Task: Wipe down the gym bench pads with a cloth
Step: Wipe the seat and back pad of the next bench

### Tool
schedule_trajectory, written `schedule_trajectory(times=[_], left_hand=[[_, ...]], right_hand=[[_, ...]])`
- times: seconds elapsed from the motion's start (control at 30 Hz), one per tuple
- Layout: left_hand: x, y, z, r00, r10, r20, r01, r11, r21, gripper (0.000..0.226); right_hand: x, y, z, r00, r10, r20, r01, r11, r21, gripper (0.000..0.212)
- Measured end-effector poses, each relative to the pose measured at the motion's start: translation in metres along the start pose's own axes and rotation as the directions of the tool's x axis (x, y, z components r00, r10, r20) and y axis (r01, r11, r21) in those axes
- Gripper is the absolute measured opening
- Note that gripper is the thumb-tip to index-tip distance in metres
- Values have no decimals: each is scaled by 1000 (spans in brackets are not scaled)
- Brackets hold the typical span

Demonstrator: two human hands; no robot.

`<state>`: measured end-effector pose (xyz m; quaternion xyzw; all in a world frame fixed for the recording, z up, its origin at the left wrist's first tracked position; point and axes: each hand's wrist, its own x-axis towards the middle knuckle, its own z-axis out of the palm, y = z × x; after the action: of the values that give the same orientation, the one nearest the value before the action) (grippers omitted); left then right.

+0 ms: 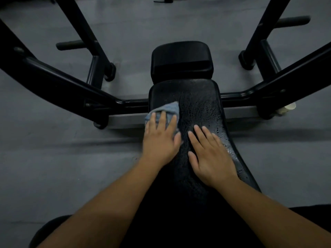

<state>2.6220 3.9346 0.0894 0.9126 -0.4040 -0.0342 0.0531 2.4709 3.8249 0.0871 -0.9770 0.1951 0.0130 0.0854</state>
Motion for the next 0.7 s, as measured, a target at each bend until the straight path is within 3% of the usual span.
schedule_trajectory(times=[0.07,0.17,0.2,0.3,0.4,0.43,0.53,0.57,0.63,0.7], left_hand=[[-4,15,3,999,32,17,-32,999,-31,65],[-71,-4,-6,953,283,104,-283,959,-19,64],[-84,-19,-10,948,298,115,-298,954,-18,64],[-40,-45,-9,985,160,60,-163,986,46,67],[22,-12,-7,999,-3,52,1,1000,27,70],[24,0,-4,998,18,67,-18,1000,-6,69],[-16,-6,-3,941,326,96,-325,945,-27,65],[-20,-20,-6,924,368,104,-368,930,-22,64],[14,-39,-12,952,292,89,-298,952,65,66],[66,-34,-15,990,94,103,-103,990,93,67]], right_hand=[[-1,1,-1,1000,-1,2,1,1000,5,65],[-1,1,-1,1000,-8,14,8,1000,5,65],[-2,1,-1,1000,-2,16,2,1000,5,65],[1,-1,-1,1000,3,5,-3,1000,-1,64],[1,-1,-1,1000,2,7,-2,1000,-10,64],[0,-1,-1,1000,3,7,-3,1000,-10,64],[1,-2,-2,1000,-4,0,4,1000,8,64],[0,-1,-2,1000,1,-1,-1,1000,18,64],[2,0,-1,1000,0,-8,0,1000,22,64],[2,1,1,1000,-11,-6,11,1000,20,64]])
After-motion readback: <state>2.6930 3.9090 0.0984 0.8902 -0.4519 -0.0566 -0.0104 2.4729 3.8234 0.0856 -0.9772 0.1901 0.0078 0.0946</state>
